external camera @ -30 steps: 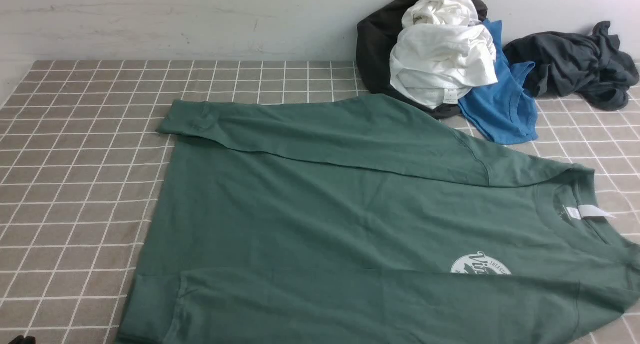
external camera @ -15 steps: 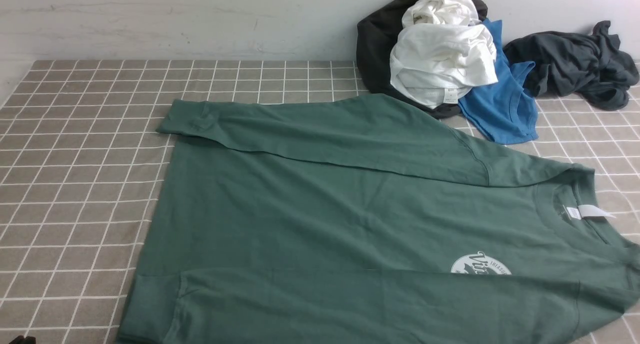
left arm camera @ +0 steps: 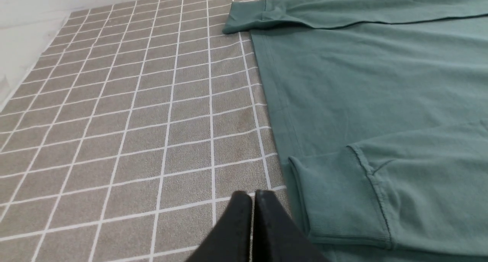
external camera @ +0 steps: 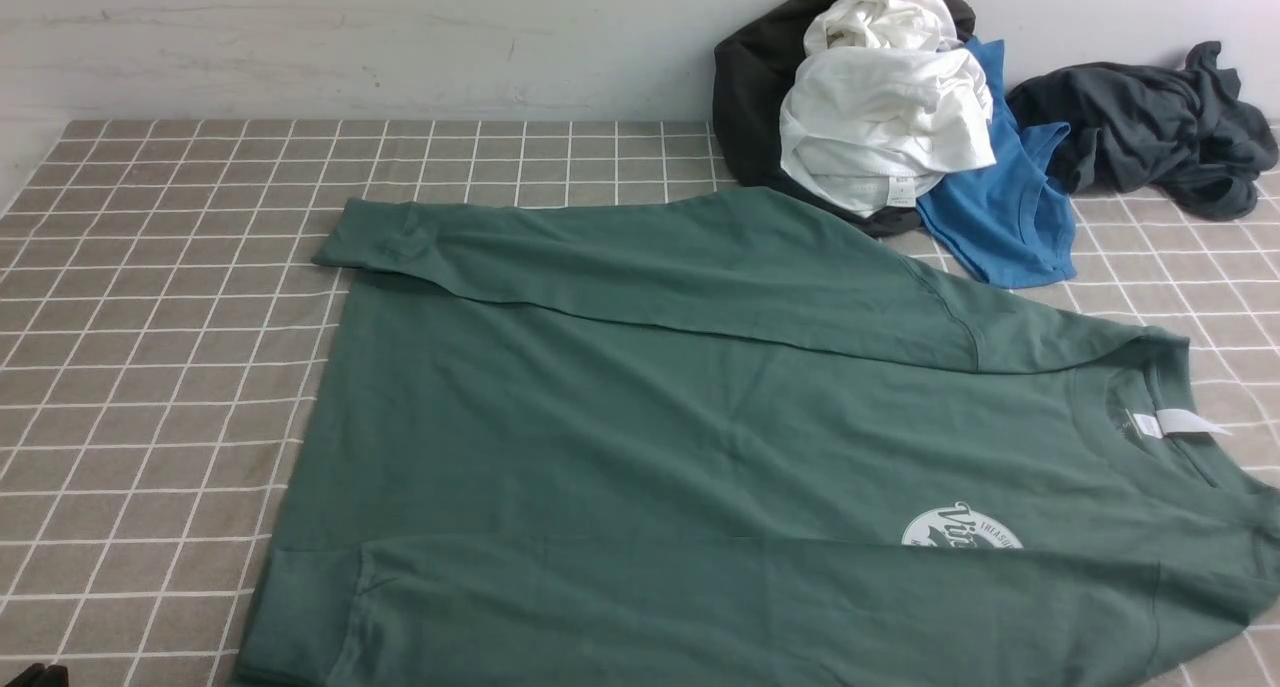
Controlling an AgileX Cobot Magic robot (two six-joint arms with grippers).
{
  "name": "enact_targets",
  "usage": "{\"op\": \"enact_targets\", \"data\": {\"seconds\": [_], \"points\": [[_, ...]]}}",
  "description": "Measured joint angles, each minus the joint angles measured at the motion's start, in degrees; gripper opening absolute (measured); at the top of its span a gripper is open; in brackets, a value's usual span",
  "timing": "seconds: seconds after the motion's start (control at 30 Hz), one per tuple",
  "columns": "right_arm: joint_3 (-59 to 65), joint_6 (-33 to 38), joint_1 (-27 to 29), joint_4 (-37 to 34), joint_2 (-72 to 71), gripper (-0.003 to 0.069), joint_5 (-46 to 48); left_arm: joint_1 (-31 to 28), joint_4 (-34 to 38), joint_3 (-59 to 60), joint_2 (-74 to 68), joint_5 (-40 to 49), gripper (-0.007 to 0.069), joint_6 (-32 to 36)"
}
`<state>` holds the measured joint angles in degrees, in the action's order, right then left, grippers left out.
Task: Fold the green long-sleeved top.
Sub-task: Use the left arm to clamp the cuff closest to it
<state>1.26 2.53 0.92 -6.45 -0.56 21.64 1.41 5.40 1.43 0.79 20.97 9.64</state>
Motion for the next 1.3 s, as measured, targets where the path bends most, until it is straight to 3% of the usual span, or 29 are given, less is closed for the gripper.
{"op": "enact_targets", "data": {"seconds": [0.27, 0.5, 0.6, 0.77, 0.83, 0.93, 0.97, 1.0, 1.03, 1.13, 1.23, 1.3], "points": [[0.35, 0.00, 0.00, -0.38, 0.00, -0.0011, -5.73, 0.00, 0.00, 0.18, 0.00, -7.17, -0.0008, 0.06], [0.35, -4.27, 0.00, -4.15, 0.00, -0.0011, -33.58, 0.00, 0.00, 0.18, 0.00, -31.22, -0.0008, -0.21], [0.35, -6.63, 0.00, -4.80, 0.00, -0.0011, -40.34, 0.00, 0.00, 0.18, 0.00, -37.61, -0.0008, -2.34], [0.25, -8.43, 0.00, -6.49, 0.00, -0.0011, -49.30, 0.00, 2.18, -0.05, 0.00, -46.68, -0.0008, -13.68], [-2.86, -8.00, 0.00, -6.01, 0.00, -0.0011, -47.24, 0.00, 1.73, -4.50, 0.00, -42.37, -0.0008, -16.26], [-8.82, -7.53, 0.00, -2.98, 0.69, -0.0011, -42.52, 0.00, -0.49, -12.09, -1.66, -36.29, -0.0008, -15.03], [-15.53, -7.27, 0.00, 1.92, 3.25, -0.0011, -35.75, 0.00, -2.36, -19.83, -5.22, -30.67, -0.0008, -12.36], [-16.32, -7.27, 0.00, 2.54, 3.64, -0.0011, -35.75, 0.00, -2.36, -20.63, -5.71, -30.04, -0.0008, -12.05], [-22.42, -7.13, 0.00, 7.31, 6.83, -0.0011, -28.50, 0.00, -3.42, -26.65, -10.13, -25.97, -0.0008, -9.64], [-32.11, -7.11, 0.00, 12.81, 15.51, -0.0011, -14.31, 0.00, -4.09, -33.95, -19.97, -18.70, -0.0008, -6.89], [-35.91, -7.11, 0.00, 14.11, 22.24, -0.0011, -6.68, 0.00, -3.54, -36.35, -26.95, -12.08, -0.0008, -6.55], [-37.89, -7.11, 0.00, 12.77, 29.92, -0.0011, 0.85, 0.00, -0.02, -38.19, -35.93, -0.75, -0.0008, -6.55]]}}
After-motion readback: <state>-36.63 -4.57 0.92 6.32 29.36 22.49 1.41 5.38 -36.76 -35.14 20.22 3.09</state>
